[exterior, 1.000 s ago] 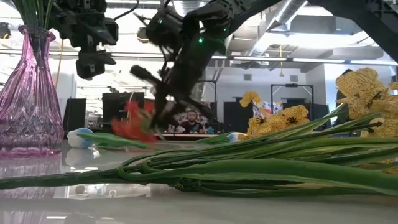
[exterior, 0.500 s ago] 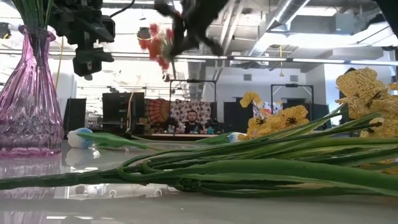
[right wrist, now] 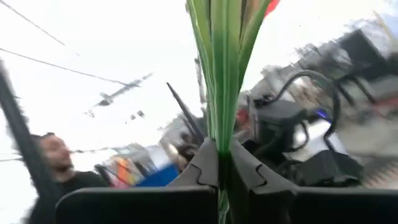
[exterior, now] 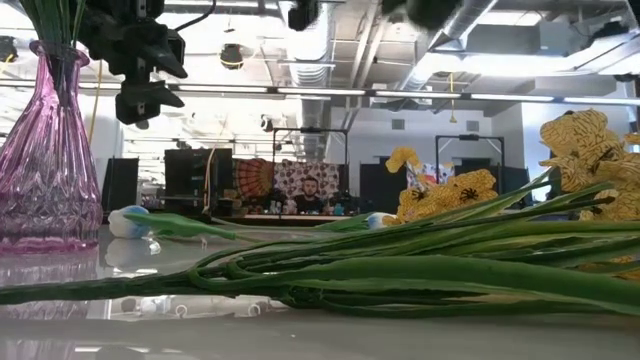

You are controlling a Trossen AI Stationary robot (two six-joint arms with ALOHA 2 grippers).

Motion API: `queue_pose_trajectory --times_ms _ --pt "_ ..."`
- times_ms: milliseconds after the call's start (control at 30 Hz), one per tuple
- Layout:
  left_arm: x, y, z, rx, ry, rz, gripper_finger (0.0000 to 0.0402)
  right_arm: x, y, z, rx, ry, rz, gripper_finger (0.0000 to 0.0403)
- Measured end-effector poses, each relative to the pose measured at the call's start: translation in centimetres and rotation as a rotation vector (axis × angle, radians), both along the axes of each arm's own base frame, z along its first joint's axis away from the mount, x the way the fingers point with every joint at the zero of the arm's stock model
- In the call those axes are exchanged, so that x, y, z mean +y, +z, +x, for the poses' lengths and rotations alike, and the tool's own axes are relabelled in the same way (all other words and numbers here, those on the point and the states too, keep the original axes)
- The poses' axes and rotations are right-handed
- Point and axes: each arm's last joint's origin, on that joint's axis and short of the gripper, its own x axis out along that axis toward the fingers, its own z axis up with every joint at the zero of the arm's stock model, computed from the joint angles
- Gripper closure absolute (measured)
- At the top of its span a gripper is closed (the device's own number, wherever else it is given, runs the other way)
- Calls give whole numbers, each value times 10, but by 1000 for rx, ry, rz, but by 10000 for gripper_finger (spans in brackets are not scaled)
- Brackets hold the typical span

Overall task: Sort flowers into vase by color
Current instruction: Put the red flowers into the purple vase

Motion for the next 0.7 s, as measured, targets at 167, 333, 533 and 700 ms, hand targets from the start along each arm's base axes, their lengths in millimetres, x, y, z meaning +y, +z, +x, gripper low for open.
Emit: queue_pose_trajectory --times_ms 167,333,533,700 --pt "1 0 0 11 33 21 219 7 -37 4 -44 35 -14 372" --pt "2 0 0 13 39 16 219 16 -48 7 -55 60 -51 372" --pt "2 0 0 17 56 4 219 26 -65 20 -47 103 -104 370" --pt "2 0 0 18 64 -9 219 34 -75 29 -85 106 -124 370"
